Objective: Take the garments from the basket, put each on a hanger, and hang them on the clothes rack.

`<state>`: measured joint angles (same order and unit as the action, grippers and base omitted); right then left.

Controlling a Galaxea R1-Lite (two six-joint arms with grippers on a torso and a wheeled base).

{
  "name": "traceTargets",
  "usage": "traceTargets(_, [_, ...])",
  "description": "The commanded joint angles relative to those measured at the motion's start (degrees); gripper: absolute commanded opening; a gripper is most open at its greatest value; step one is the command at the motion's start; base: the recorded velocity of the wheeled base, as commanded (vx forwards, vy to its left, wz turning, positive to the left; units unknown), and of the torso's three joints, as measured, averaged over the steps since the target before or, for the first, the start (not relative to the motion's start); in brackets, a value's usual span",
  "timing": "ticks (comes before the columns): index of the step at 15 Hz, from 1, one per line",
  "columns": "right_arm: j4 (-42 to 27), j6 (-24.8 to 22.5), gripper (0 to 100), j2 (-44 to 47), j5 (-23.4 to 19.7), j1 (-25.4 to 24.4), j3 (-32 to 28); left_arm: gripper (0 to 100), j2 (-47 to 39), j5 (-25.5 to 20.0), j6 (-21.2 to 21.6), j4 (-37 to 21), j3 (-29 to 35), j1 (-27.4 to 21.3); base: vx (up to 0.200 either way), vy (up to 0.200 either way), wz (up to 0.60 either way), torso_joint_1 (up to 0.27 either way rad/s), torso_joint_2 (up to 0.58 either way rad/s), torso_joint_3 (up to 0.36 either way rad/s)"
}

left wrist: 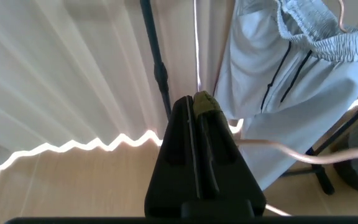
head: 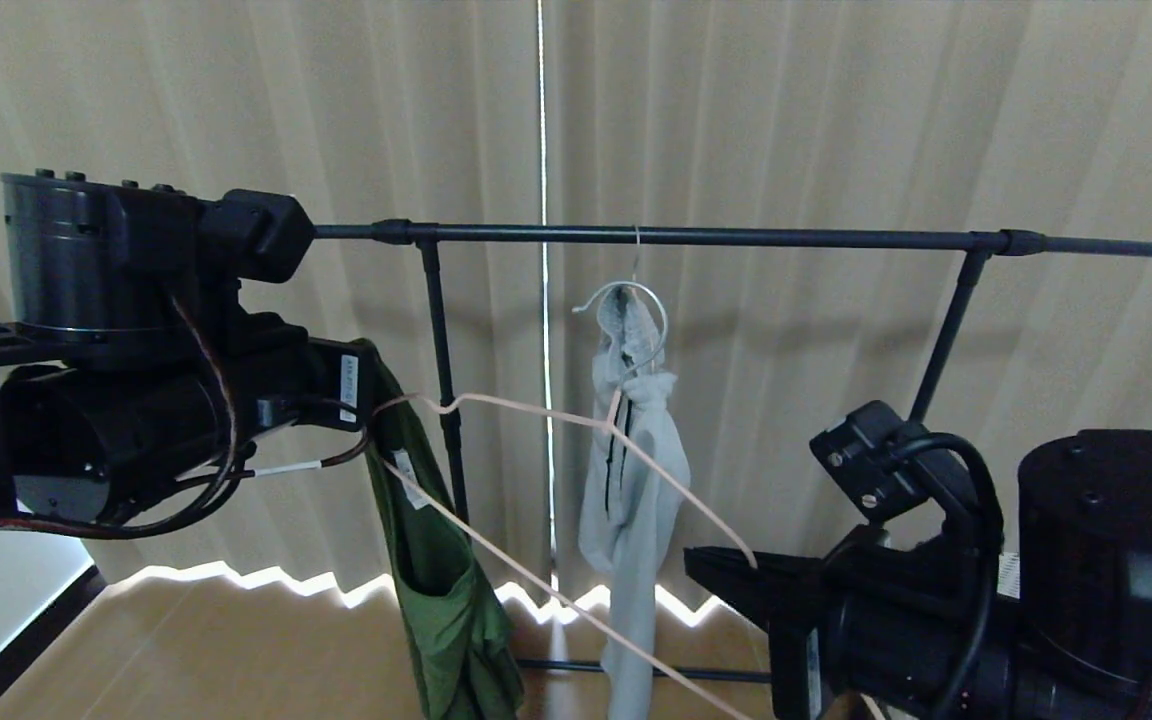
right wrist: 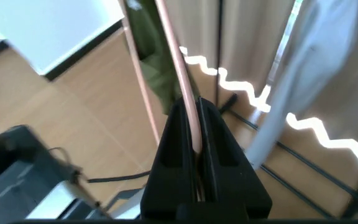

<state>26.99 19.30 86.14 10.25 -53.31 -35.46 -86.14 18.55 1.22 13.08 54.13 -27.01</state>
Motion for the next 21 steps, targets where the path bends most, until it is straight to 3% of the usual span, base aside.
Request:
traceTargets(1, [-0.1, 0.0, 0, 2.5, 1.3, 0.9, -1.3, 0, 1.3, 0.1, 0.0, -0.2, -0.3, 0.1, 0.000, 0.000, 0.00, 0.000, 0.00, 0.000])
traceTargets(4, [0.0, 0.0, 0, 3.7, 2.9, 4.8, -3.6, 0, 1.8, 1.2, 0.3, -0.2, -2.2, 1.6, 0.000, 0.000, 0.00, 0.000, 0.00, 0.000])
traceTargets(9, [-0.1, 1.2, 0, 5.4, 3.5, 7.3, -6.7, 0, 3.7, 1.3, 2.6, -0.2, -4.9, 1.5, 0.000, 0.000, 0.00, 0.000, 0.00, 0.000])
traceTargets(15, [0.1, 1.2, 0, 9.6, 4.3, 6.3, -11.2, 0, 4.8, 1.2, 2.7, -0.1, -5.4, -0.5, 0.000, 0.000, 0.00, 0.000, 0.00, 0.000])
traceTargets(18, [0.1, 1.3, 0, 9.4, 4.2, 4.5, -10.5, 0, 4.6, 1.2, 2.7, 0.2, -5.1, -0.6, 0.000, 0.000, 0.00, 0.000, 0.00, 0.000])
traceTargets(21, [0.1, 1.1, 0, 7.0, 3.7, 4.1, -6.8, 0, 4.9, 1.2, 4.8, 0.3, -4.7, 2.4, 0.000, 0.000, 0.00, 0.000, 0.00, 0.000])
